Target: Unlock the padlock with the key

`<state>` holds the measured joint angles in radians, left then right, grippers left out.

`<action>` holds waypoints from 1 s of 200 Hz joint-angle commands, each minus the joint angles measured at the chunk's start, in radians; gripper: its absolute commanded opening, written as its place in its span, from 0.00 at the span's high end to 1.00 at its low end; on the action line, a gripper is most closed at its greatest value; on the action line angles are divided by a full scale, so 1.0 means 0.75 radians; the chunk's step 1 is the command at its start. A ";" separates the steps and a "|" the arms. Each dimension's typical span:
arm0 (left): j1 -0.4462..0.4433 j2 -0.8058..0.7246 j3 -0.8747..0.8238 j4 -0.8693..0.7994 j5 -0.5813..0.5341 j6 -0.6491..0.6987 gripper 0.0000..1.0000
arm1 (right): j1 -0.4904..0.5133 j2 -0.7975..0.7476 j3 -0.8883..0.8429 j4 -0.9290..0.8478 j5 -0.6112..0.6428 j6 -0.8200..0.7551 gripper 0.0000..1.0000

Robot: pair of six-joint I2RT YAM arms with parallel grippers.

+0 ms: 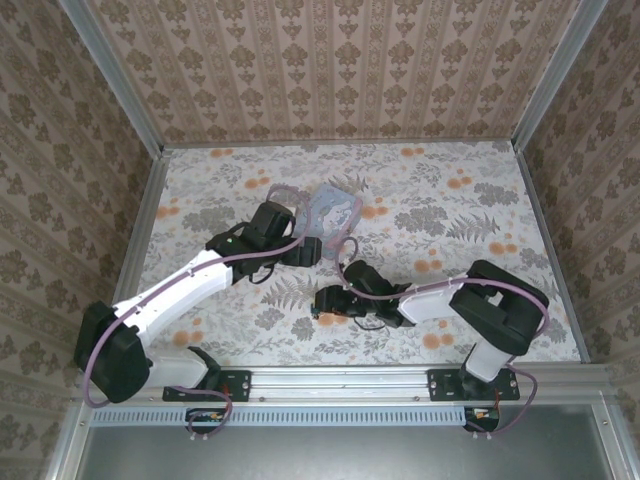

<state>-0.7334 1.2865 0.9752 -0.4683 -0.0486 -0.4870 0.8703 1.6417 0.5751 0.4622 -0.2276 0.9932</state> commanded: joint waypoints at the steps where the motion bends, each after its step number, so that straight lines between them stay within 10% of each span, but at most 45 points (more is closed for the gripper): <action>1: -0.007 -0.056 -0.002 -0.029 -0.021 -0.006 0.00 | -0.053 -0.126 -0.036 -0.162 0.046 -0.044 0.39; 47: 0.004 -0.149 0.036 -0.071 -0.082 0.021 0.00 | -0.211 -0.554 0.004 -0.578 0.082 -0.209 0.01; 96: 0.023 -0.362 0.005 -0.037 -0.390 0.109 0.00 | -0.421 -0.937 0.180 -1.009 0.412 -0.453 0.00; 144: 0.036 -0.503 -0.173 0.251 -0.717 0.430 0.00 | -0.555 -0.930 0.272 -0.937 0.666 -0.702 0.00; 200: 0.414 -0.514 -0.303 0.492 -0.550 0.612 0.00 | -0.638 -0.846 0.214 -0.564 1.056 -1.048 0.00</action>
<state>-0.5602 0.9287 0.7914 -0.2340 -0.4934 -0.1158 0.4324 1.0054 0.7601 -0.1299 0.3790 0.3775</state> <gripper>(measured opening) 0.999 0.995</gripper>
